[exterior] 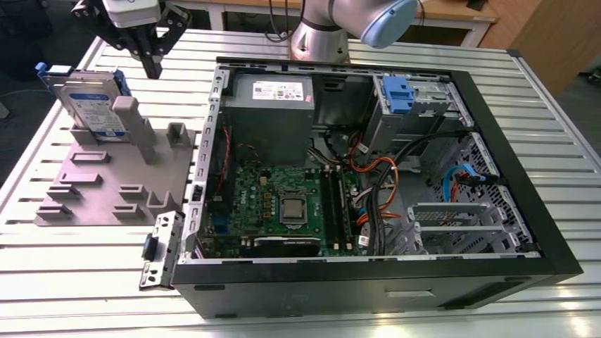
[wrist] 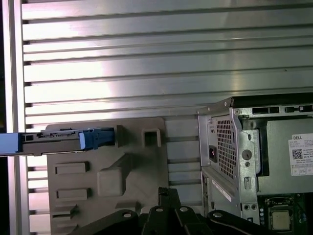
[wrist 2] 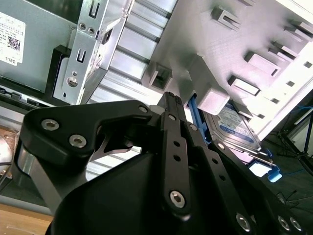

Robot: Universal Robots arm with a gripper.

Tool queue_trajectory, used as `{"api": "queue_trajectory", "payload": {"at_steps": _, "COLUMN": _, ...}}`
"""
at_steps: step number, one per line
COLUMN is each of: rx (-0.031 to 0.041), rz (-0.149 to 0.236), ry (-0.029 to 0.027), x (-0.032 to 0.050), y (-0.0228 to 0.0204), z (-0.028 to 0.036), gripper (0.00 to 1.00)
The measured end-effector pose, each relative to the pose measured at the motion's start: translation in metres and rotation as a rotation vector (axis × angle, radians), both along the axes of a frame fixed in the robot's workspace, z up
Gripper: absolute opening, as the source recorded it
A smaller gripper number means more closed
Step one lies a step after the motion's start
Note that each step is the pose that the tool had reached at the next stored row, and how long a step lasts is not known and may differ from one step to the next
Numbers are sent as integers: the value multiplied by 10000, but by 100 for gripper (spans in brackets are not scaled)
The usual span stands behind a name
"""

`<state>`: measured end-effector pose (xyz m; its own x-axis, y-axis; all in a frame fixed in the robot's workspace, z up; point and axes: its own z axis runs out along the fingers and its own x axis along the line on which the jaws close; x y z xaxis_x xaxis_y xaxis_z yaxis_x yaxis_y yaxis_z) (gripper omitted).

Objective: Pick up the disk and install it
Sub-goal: 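Reach for the disk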

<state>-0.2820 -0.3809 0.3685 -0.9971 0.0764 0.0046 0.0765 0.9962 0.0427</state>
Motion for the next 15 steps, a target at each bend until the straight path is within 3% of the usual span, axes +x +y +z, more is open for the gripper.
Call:
{"api": "queue_trajectory", "payload": {"at_steps": 7, "rx": -1, "rz": 1, "ry": 1, "x": -68, "y": 62, "z": -2, "gripper": 11}}
{"api": "queue_trajectory", "payload": {"at_steps": 15, "rx": 3, "rz": -1, "ry": 1, "x": -278, "y": 74, "z": -9, "gripper": 11}}
